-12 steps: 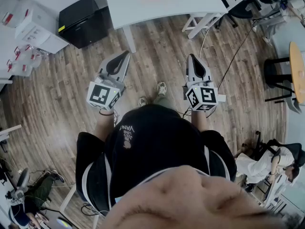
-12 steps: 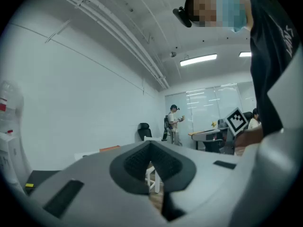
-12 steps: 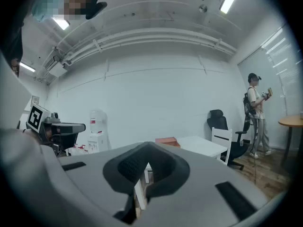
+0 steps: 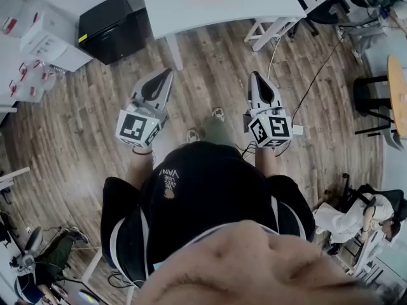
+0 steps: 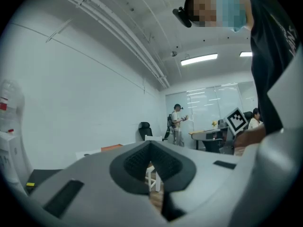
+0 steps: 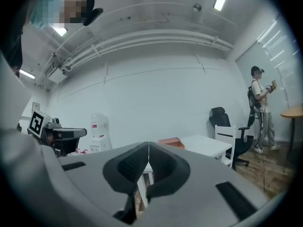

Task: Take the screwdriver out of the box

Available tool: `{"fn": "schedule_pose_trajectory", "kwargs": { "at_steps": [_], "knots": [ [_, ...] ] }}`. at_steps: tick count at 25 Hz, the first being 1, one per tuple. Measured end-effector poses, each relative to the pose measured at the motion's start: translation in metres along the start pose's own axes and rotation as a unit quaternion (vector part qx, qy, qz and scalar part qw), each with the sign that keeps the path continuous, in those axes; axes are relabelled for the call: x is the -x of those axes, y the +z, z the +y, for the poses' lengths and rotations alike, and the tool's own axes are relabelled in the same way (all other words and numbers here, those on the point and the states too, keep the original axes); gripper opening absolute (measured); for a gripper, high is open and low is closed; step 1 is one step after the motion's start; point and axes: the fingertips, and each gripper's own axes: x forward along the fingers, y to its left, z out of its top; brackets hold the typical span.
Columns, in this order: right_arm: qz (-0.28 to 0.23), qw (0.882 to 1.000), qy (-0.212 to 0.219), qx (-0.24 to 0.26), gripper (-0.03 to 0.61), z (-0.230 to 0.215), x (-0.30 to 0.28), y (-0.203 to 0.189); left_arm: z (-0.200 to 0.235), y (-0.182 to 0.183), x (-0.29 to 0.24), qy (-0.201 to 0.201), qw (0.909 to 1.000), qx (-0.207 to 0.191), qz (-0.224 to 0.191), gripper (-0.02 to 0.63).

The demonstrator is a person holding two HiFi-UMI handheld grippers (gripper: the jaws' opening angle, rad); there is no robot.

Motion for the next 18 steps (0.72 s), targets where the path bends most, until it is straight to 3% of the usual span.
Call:
{"fn": "schedule_pose_trajectory", "kwargs": {
  "at_steps": [8, 18],
  "knots": [
    [0.011, 1.000, 0.002, 0.015, 0.012, -0.015, -0.017, -0.006, 0.007, -0.010, -0.029, 0.005, 0.9999, 0.013, 0.002, 0.015],
    [0.012, 1.000, 0.011, 0.022, 0.012, -0.068, -0.077, 0.004, 0.031, -0.014, -0.106, 0.003, 0.9999, 0.004, 0.015, 0.015]
  ]
}}
